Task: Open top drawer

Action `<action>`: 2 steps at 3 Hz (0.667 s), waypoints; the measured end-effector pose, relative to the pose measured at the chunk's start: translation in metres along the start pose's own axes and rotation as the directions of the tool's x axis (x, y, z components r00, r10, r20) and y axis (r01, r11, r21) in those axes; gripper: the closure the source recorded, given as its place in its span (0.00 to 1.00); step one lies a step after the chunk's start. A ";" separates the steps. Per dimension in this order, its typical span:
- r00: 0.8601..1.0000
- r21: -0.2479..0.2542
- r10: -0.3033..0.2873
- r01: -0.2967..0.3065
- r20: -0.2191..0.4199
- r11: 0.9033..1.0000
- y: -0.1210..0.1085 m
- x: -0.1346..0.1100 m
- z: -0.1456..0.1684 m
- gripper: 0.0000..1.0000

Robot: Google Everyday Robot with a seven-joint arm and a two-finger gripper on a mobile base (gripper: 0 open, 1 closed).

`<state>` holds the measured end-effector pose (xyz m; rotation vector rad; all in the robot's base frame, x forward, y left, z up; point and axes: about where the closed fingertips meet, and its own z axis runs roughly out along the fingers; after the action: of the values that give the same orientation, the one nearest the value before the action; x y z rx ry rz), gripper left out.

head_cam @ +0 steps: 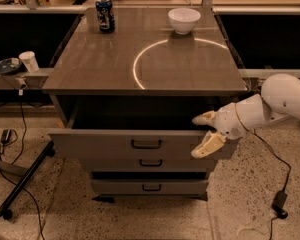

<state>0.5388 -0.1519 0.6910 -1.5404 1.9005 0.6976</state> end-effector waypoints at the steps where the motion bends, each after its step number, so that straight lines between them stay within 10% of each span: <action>1: 1.000 -0.021 -0.016 0.016 0.003 1.000 0.007 0.000 -0.005 0.00; 2: 1.000 -0.036 -0.027 0.027 0.006 0.999 0.010 -0.002 -0.006 0.00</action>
Offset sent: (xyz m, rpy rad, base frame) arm -0.0129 -0.0053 0.0101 0.0085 0.0008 0.0571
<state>0.5290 -0.1532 0.6966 -1.5819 1.8693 0.7264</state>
